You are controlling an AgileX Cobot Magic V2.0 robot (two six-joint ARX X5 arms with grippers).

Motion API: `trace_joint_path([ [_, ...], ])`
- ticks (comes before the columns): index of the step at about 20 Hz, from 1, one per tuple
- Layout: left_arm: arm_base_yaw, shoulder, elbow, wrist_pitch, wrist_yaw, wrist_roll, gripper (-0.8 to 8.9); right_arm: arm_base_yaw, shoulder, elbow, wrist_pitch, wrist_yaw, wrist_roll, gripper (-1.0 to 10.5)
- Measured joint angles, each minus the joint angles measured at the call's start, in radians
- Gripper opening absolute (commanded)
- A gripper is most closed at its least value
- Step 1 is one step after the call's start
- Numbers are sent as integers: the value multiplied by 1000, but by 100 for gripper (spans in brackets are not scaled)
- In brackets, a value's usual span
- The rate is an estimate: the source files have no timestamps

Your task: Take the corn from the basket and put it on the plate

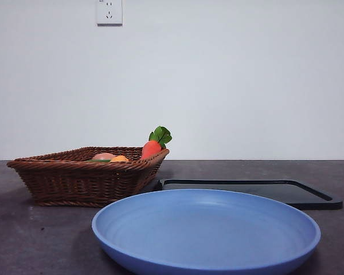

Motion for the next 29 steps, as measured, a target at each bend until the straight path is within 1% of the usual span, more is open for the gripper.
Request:
trace_joint_path([
  [4, -40, 51, 9, -36, 18, 34, 7, 43, 66, 35, -77, -11, -61, 2],
  [7, -42, 58, 9, -34, 18, 43, 24, 64, 95, 35, -81, -11, -76, 8],
  [8, -42, 58, 9, -34, 18, 45, 70, 67, 101, 35, -80, -11, -78, 57],
  [9, -42, 58, 9, -33, 18, 46, 152, 68, 106, 35, -78, -11, -79, 149],
  [10, -42, 58, 9, -33, 18, 46, 259, 68, 109, 35, -75, -11, -78, 249],
  [11, -42, 58, 9, -32, 18, 46, 359, 68, 114, 36, -69, -10, -75, 311],
  [12, -42, 58, 9, -29, 18, 46, 424, 68, 120, 36, -63, -11, -70, 317],
  [13, -42, 58, 9, -26, 18, 47, 444, 68, 131, 37, -62, -11, -67, 317],
  [16, -42, 67, 9, -25, 18, 46, 443, 86, 192, 37, -34, -12, -48, 317],
  [19, -43, 79, 9, -25, 18, 46, 443, 136, 296, 40, 23, -12, -30, 317],
  [24, -43, 82, 9, -25, 18, 46, 443, 222, 548, 40, 135, -6, -22, 316],
  [27, -43, 82, 9, -25, 18, 46, 443, 262, 713, 40, 207, 36, -22, 315],
  [29, -43, 82, 9, -25, 18, 46, 443, 289, 803, 40, 245, 44, -22, 305],
])
